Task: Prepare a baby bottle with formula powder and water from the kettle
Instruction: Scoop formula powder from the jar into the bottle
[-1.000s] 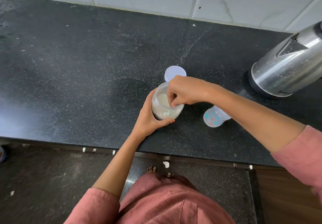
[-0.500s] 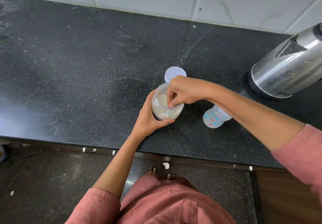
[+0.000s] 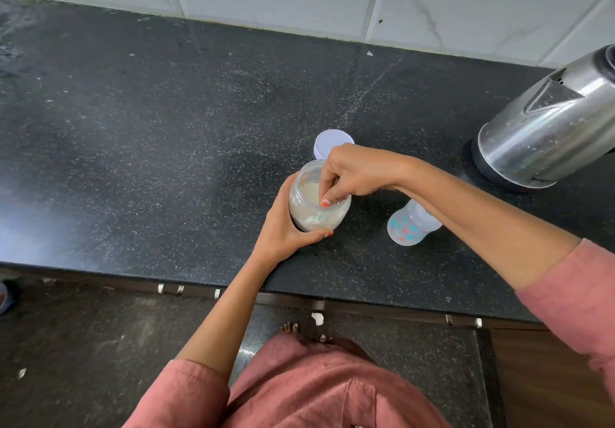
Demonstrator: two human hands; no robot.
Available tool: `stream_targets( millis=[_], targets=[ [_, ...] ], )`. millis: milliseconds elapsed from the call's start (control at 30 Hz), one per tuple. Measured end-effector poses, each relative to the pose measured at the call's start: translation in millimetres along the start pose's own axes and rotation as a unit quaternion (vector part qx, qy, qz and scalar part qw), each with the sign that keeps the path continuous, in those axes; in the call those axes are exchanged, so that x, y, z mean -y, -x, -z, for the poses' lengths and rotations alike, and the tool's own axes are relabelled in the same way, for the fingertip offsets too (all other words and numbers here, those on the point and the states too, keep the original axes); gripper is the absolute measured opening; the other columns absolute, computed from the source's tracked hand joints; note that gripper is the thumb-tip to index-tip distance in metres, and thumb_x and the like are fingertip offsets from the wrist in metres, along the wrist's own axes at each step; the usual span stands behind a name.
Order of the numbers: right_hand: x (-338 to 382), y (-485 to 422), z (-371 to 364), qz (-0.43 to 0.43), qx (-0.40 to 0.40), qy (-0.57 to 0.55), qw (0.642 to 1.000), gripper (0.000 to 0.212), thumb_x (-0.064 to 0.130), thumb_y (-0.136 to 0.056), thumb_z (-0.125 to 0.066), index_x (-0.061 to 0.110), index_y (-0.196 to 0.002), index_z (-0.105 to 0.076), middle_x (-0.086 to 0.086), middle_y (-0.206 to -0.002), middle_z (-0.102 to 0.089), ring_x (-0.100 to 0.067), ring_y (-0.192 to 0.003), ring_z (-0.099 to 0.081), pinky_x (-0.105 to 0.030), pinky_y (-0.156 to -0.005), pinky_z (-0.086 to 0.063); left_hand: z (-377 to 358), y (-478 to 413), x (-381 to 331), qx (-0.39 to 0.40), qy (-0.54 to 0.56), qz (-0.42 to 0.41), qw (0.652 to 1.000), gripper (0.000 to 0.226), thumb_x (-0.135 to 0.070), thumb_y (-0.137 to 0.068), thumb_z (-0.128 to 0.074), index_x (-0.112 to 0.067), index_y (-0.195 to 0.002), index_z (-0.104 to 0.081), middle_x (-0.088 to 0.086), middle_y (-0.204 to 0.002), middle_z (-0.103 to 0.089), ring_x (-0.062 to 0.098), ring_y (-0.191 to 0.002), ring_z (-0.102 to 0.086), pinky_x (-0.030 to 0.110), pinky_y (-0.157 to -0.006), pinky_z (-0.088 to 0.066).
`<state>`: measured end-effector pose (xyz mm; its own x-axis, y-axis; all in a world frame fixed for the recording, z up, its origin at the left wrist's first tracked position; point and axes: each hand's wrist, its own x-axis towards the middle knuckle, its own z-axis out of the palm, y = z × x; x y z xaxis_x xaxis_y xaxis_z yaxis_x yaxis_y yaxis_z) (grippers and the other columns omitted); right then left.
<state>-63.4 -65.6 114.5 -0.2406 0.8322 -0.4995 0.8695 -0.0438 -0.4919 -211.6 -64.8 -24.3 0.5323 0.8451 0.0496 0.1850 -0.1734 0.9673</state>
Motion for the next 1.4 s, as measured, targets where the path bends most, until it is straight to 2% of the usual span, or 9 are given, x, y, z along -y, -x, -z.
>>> stream_targets(
  millis=[200,367,533,633,733,867,1033,1100,1400],
  targets=[
    [4.0,-0.4,-3.3,-0.022,-0.02,-0.008,1.0,0.01,0.008,-0.081,-0.065,0.004,-0.088,-0.071,0.008,-0.059,-0.055,0.0,-0.049,-0.05,-0.002,-0.043,-0.033,0.2,0.8,-0.8,0.0,0.008,0.002,1.0,0.088,-0.041,-0.052,-0.079,-0.052,-0.123,-0.028,-0.028,-0.123,-0.045,-0.014,-0.115,-0.042,0.001,-0.089,-0.032],
    [-0.3,3.8,-3.7,-0.067,-0.061,-0.08,0.993,0.013,0.008,-0.08,-0.067,0.001,-0.091,-0.07,0.003,-0.065,-0.06,0.0,-0.052,-0.053,-0.005,-0.048,-0.039,0.2,0.9,-1.7,-0.002,0.01,0.0,1.0,0.088,-0.04,-0.052,-0.08,-0.051,-0.122,-0.029,-0.03,-0.122,-0.045,-0.015,-0.114,-0.043,0.001,-0.089,-0.032],
    [-7.7,12.7,-5.0,-0.099,-0.127,-0.11,0.981,0.013,0.008,-0.079,-0.068,0.003,-0.089,-0.072,-0.013,-0.082,-0.071,-0.01,-0.063,-0.056,-0.025,-0.07,-0.05,-0.3,0.9,-1.2,-0.006,0.01,-0.006,1.0,0.088,-0.039,-0.052,-0.081,-0.05,-0.123,-0.031,-0.03,-0.123,-0.046,-0.013,-0.115,-0.043,0.002,-0.089,-0.032],
    [-11.1,17.4,-5.2,-0.117,-0.145,-0.144,0.972,0.012,0.01,-0.077,-0.07,0.004,-0.088,-0.073,-0.005,-0.066,-0.064,-0.009,-0.059,-0.053,-0.02,-0.064,-0.046,-0.4,0.7,-0.9,-0.007,0.005,-0.009,1.0,0.088,-0.04,-0.052,-0.08,-0.05,-0.123,-0.029,-0.031,-0.124,-0.044,-0.014,-0.116,-0.042,0.001,-0.09,-0.031],
    [-14.8,19.0,-2.8,-0.13,-0.168,-0.174,0.962,0.013,0.011,-0.076,-0.071,0.005,-0.088,-0.073,-0.009,-0.076,-0.069,-0.01,-0.064,-0.057,-0.021,-0.068,-0.051,-0.7,0.4,0.4,-0.007,-0.004,-0.012,1.0,0.09,-0.038,-0.053,-0.082,-0.05,-0.124,-0.028,-0.031,-0.125,-0.042,-0.016,-0.117,-0.04,0.001,-0.09,-0.029],
    [-16.7,21.6,0.7,-0.139,-0.184,-0.183,0.956,0.015,0.013,-0.077,-0.071,0.007,-0.09,-0.072,-0.002,-0.072,-0.066,-0.006,-0.06,-0.055,-0.014,-0.061,-0.047,-0.6,-0.3,3.5,-0.007,-0.013,-0.011,1.0,0.093,-0.028,-0.055,-0.085,-0.047,-0.126,-0.027,-0.031,-0.127,-0.04,-0.017,-0.118,-0.038,0.001,-0.093,-0.029],
    [-11.0,20.0,-6.0,-0.114,-0.194,-0.12,0.967,0.009,0.014,-0.076,-0.071,0.009,-0.083,-0.073,-0.004,-0.073,-0.068,-0.014,-0.07,-0.061,-0.028,-0.069,-0.051,-1.4,-0.6,4.9,-0.008,-0.013,0.001,1.0,0.095,-0.027,-0.055,-0.084,-0.041,-0.13,-0.027,-0.028,-0.128,-0.041,-0.017,-0.117,-0.039,0.001,-0.092,-0.029],
    [-5.8,16.1,-11.6,-0.097,-0.188,-0.071,0.975,0.008,0.013,-0.076,-0.07,0.009,-0.082,-0.074,0.005,-0.065,-0.062,-0.014,-0.069,-0.058,-0.03,-0.067,-0.046,-1.7,-0.3,4.8,-0.01,-0.01,0.005,1.0,0.096,-0.027,-0.054,-0.084,-0.04,-0.13,-0.027,-0.026,-0.128,-0.042,-0.016,-0.117,-0.039,0.001,-0.092,-0.03],
    [4.9,5.6,-15.2,-0.023,-0.112,-0.056,0.992,0.012,0.011,-0.081,-0.066,0.002,-0.086,-0.072,-0.002,-0.071,-0.061,-0.005,-0.054,-0.046,-0.011,-0.048,-0.034,-1.8,0.7,3.0,-0.011,0.001,0.013,1.0,0.096,-0.026,-0.055,-0.084,-0.04,-0.131,-0.028,-0.025,-0.127,-0.045,-0.014,-0.116,-0.042,0.002,-0.09,-0.032]
  ],
)
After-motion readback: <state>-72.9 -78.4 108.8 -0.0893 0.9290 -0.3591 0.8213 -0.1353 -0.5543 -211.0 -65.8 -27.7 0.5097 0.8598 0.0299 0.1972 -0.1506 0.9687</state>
